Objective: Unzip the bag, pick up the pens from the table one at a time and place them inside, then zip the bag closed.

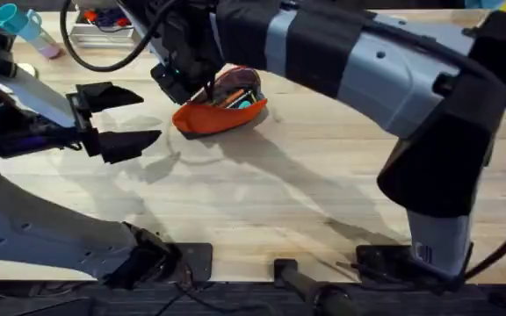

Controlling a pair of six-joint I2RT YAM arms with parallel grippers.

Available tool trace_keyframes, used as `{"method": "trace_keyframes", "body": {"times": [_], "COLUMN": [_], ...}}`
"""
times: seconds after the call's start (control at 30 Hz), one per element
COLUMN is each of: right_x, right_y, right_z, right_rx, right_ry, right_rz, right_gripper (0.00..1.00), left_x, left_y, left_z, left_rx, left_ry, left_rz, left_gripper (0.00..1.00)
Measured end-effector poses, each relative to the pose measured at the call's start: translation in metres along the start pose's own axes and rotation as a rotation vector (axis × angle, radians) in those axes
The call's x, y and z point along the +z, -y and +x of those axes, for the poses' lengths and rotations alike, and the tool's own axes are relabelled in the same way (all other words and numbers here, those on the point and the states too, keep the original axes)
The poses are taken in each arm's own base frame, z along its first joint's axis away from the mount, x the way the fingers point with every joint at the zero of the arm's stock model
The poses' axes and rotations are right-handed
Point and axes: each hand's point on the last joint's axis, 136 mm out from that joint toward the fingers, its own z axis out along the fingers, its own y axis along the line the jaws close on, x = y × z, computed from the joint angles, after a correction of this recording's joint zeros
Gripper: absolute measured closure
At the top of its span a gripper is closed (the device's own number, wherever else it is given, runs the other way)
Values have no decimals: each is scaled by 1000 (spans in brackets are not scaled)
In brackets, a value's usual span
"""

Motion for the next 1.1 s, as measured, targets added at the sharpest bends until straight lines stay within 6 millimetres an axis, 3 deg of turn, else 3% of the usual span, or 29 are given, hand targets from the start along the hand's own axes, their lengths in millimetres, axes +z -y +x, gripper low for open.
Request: {"method": "trace_keyframes", "body": {"times": [0.53,1.0,1.1], "right_x": [0,0,0], "right_y": [0,0,0], "right_z": [0,0,0], "right_rx": [0,0,0], "right_ry": [0,0,0], "right_rz": [0,1,1], "right_gripper": [971,971,971], "left_x": [34,57,58], "left_y": [-8,-3,-4], "left_z": [0,11,11], "left_rx": [205,192,198], "left_ry": [-39,-36,-37], "left_rz": [61,142,143], "left_gripper": [8,8,111]}}
